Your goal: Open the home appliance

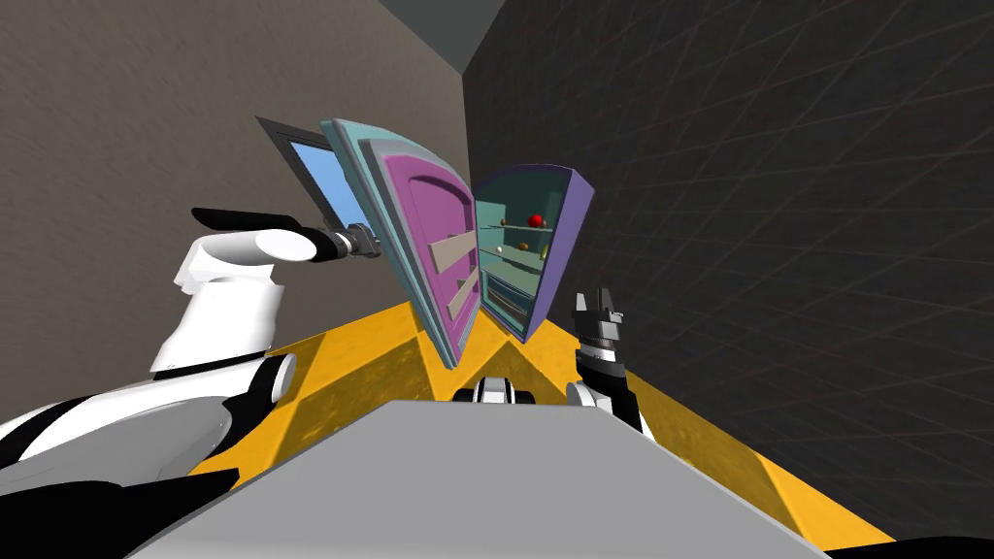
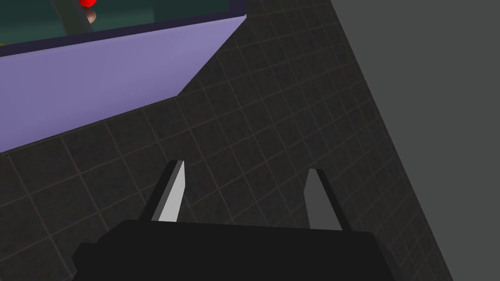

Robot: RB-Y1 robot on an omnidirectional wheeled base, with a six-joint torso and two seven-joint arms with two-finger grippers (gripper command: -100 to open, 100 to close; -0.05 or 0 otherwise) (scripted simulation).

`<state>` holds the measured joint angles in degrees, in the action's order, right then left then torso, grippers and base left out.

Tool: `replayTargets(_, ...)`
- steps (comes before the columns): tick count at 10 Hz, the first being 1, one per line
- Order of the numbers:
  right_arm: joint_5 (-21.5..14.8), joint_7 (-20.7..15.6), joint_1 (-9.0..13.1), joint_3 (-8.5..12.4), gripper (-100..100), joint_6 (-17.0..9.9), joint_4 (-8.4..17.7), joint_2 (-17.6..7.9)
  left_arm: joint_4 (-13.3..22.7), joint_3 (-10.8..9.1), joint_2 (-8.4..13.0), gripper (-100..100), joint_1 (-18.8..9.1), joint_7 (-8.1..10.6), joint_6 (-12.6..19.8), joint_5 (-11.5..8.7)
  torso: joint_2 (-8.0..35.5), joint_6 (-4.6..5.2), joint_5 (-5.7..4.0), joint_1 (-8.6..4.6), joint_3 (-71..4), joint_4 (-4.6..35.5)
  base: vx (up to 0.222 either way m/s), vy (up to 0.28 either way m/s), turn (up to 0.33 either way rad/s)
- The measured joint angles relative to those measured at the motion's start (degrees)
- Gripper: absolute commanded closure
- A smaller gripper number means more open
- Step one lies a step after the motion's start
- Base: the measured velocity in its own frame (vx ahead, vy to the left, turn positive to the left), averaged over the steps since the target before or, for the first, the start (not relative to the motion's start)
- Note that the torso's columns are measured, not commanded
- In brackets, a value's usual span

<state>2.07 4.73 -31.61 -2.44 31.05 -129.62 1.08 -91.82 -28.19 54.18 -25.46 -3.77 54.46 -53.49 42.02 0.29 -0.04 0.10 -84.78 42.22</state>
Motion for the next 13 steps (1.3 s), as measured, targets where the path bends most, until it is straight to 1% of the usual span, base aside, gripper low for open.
replayTargets(2, 0.0, 0.0, 0.0, 0.0, 0, 0.0, 0.0, 0.0, 0.74, 0.47, -1.23, -100, 0.37, -0.97, -2.3, 0.39, -0.06, -0.15, 0.11, 0.02, -0.01, -0.1, -0.037, 0.054, -0.023)
replayTargets(4, 0.0, 0.0, 0.0, 0.0, 0, 0.0, 0.0, 0.0, 1.76, 1.4, -2.85, -100, 0.82, -1.78, -4.64, 1.19, -0.09, -0.03, -0.02, -0.17, -0.05, -0.06, -0.035, 0.06, -0.021)
replayTargets(5, 0.0, 0.0, -0.01, 0.0, 0, 0.0, 0.0, 0.0, 1.7, 1.75, -3.71, -100, 1.19, -1.88, -5.72, 1.87, -0.11, 0.0, -0.04, -0.25, -0.06, -0.06, -0.034, 0.063, -0.025)
replayTargets(7, 0.0, 0.0, 0.0, 0.0, 0, 0.0, 0.0, 0.0, 2.95, 2.88, -5.55, -100, 1.19, -2.76, -8.85, 2.9, -0.22, 0.01, 0.11, -0.15, -0.12, -0.23, -0.036, 0.055, -0.04)
replayTargets(8, 0.0, 0.0, 0.0, 0.0, 0, 0.0, 0.0, 0.0, 2.82, 3.45, -6.72, -100, 1.41, -2.7, -10.16, 4.0, -0.29, -0.02, 0.16, -0.09, -0.16, -0.29, -0.036, 0.049, -0.034)
replayTargets(10, 0.0, 0.0, 0.0, 0.0, 0, 0.0, 0.0, 0.0, 4.05, 4.47, -8.31, -100, 1.57, -3.5, -12.85, 4.77, -0.35, -0.07, 0.26, 0.12, -0.2, -0.34, -0.042, 0.056, -0.035)
replayTargets(11, 0.0, 0.0, 0.0, 0.0, 0, 0.0, 0.0, 0.0, 3.91, 4.84, -9.44, -100, 2.18, -3.66, -14.1, 5.52, -0.34, -0.08, 0.28, 0.13, -0.19, -0.34, -0.034, 0.055, -0.023)
replayTargets(12, 0.0, 0.0, -0.01, 0.0, 0, 0.0, 0.0, 0.0, 4.79, 5.4, -10.18, -100, 2.25, -4.2, -15.51, 5.71, -0.36, -0.08, 0.27, 0.12, -0.2, -0.35, -0.031, 0.053, -0.019)
replayTargets(13, 0.0, 0.0, -0.01, 0.0, 0, 0.0, 0.0, 0.0, 5.26, 5.93, -11.02, -100, 2.11, -4.39, -16.61, 6.54, -0.37, -0.05, 0.26, 0.08, -0.21, -0.36, -0.03, 0.047, -0.023)
